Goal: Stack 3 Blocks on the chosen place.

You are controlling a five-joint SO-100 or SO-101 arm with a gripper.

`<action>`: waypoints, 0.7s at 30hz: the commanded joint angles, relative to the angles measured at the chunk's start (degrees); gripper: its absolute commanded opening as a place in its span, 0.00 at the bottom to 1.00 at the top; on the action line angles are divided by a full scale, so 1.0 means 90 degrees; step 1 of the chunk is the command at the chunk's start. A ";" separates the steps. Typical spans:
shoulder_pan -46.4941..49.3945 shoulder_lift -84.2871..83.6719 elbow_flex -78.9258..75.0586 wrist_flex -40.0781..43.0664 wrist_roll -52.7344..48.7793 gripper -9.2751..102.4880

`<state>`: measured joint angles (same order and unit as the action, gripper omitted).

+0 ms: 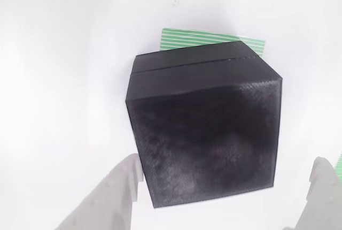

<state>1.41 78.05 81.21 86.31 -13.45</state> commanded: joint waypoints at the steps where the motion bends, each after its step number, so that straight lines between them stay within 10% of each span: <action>1: -0.0098 0.0938 -0.0156 0.0049 -0.0195 0.43; 9: -0.1484 0.3525 0.1191 -0.0059 -0.1904 0.43; 21: -0.6602 0.4092 0.2090 0.0303 -0.2393 0.44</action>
<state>-51.94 116.63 100.11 87.54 -34.80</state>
